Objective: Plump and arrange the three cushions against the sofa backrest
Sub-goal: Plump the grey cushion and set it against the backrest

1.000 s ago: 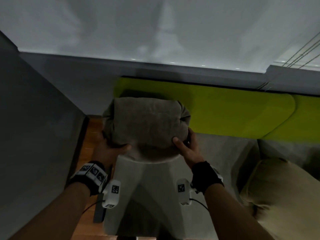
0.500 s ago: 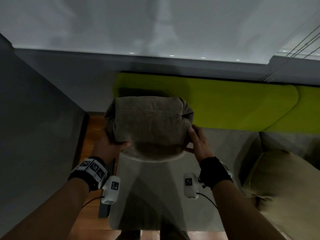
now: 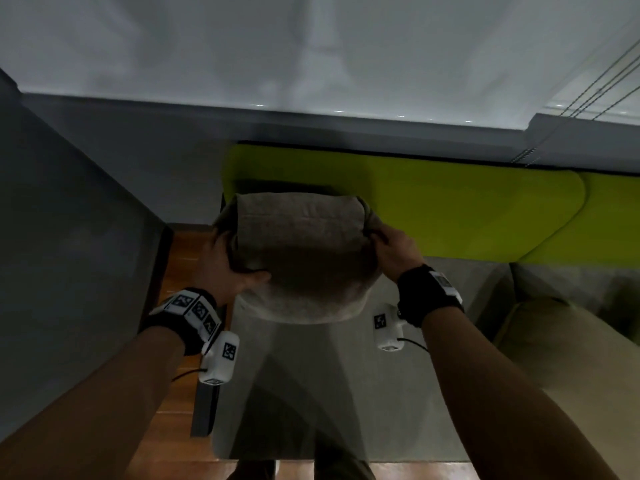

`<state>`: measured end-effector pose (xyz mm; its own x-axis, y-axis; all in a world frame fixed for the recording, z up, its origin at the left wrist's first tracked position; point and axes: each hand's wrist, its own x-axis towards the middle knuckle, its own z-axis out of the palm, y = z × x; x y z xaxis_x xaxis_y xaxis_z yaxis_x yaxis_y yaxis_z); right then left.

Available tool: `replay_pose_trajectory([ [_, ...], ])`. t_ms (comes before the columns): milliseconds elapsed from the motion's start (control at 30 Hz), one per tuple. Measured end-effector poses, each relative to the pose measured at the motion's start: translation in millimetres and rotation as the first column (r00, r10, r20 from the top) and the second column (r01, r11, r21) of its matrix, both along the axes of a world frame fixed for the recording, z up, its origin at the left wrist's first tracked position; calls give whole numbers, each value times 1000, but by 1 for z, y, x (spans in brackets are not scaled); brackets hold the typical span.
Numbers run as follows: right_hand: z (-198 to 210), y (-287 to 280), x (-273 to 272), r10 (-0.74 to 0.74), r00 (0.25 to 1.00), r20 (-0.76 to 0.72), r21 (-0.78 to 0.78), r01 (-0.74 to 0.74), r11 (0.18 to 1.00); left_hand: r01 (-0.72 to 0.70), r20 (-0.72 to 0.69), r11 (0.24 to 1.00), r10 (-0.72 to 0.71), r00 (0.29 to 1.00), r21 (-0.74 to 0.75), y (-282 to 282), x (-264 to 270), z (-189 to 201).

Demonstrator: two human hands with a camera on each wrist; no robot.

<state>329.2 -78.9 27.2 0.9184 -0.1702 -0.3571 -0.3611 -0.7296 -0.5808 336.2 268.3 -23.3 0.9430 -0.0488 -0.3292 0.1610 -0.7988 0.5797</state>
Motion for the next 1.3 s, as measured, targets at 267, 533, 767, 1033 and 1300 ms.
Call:
replay_pose_trajectory([
  [267,-27,-2,9,341,890,-303,-232,-416,879,24,17,1000,-24,1000,10,4,-13,-11],
  [533,-19,-23,-12,51,983,176,-54,-42,998,-58,12,998,58,998,-18,-4,-28,5],
  [767,-3,-24,-28,-268,926,268,440,130,889,-4,45,997,7,999,-74,-2,-22,20],
  [1033,1,-42,-17,-308,871,382,350,172,921,12,27,1000,-11,1000,-26,-5,-18,33],
  [1300,-2,-21,-25,-345,802,487,201,282,938,3,-28,1000,-2,1000,12,-7,-14,39],
])
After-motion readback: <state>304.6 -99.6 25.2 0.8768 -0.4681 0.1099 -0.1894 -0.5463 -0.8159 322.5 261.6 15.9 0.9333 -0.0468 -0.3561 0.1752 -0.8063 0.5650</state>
